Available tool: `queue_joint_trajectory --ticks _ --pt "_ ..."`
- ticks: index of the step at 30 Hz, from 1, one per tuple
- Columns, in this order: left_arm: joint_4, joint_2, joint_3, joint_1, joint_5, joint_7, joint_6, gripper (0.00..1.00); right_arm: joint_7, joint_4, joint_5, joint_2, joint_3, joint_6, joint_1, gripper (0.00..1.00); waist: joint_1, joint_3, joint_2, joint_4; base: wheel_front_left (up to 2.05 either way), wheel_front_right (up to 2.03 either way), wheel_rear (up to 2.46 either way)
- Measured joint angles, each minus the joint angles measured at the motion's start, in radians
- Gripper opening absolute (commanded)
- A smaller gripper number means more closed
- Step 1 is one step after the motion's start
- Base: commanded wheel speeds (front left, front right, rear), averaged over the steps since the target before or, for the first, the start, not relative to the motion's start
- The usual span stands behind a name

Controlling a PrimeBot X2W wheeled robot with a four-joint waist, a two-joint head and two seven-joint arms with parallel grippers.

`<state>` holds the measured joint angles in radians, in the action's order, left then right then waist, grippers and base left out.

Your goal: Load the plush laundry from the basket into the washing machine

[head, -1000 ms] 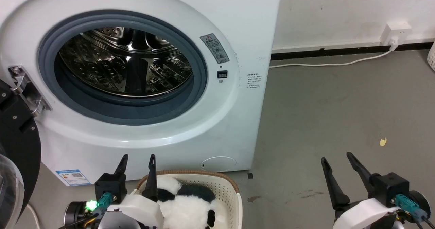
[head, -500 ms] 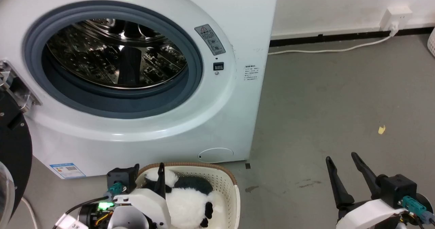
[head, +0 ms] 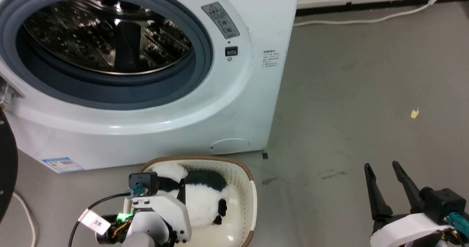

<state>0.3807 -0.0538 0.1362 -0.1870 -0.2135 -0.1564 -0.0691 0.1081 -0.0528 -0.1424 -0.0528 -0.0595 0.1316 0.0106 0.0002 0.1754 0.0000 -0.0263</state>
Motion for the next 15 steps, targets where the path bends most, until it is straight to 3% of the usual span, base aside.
queue_joint_trajectory --ticks 15 --pt "0.163 0.001 0.048 -0.141 -0.063 0.056 0.000 1.00 0.017 0.057 -0.028 0.000 -0.053 0.000 -0.036 1.00 0.0000 0.163 0.0000 0.017 0.00 0.00 0.00"
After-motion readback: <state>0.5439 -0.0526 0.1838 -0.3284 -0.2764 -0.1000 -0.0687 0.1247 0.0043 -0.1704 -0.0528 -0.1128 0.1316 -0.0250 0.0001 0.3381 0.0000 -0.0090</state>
